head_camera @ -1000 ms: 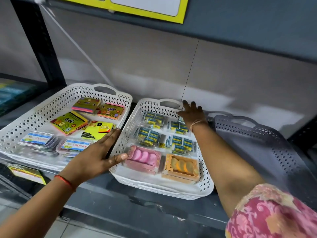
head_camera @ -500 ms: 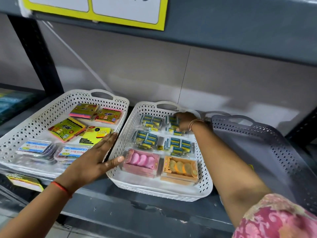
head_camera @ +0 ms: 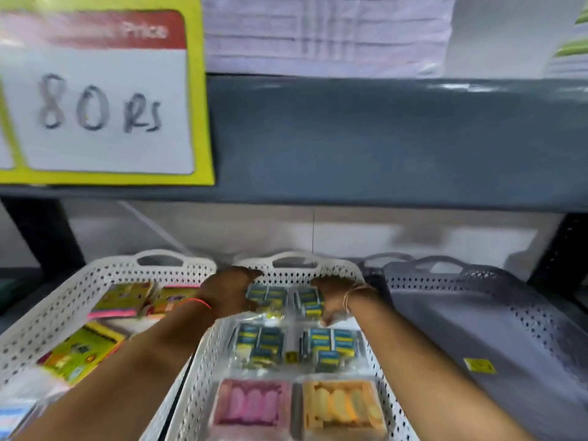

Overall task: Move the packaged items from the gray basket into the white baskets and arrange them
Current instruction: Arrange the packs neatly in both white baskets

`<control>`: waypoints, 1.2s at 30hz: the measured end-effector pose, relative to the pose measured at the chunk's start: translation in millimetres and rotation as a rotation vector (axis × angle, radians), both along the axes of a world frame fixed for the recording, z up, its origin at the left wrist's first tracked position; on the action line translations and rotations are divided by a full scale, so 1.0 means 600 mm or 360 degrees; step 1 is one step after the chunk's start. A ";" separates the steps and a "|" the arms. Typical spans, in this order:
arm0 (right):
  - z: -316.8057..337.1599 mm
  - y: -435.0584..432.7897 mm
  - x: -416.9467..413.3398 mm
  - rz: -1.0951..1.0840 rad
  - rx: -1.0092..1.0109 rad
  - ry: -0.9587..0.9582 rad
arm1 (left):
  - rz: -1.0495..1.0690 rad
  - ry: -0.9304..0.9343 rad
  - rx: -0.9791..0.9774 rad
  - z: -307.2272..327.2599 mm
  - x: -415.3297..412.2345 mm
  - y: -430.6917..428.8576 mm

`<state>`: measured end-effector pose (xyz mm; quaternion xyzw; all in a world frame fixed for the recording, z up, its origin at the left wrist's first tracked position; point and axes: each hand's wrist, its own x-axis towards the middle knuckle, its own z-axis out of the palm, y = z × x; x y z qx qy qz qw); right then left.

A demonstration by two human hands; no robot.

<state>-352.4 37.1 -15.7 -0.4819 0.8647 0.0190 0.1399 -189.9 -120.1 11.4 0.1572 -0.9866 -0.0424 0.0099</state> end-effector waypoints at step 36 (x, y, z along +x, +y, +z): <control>0.016 0.091 0.117 -0.0009 0.0044 -0.0147 | -0.0181 -0.0502 0.0334 -0.036 0.028 0.080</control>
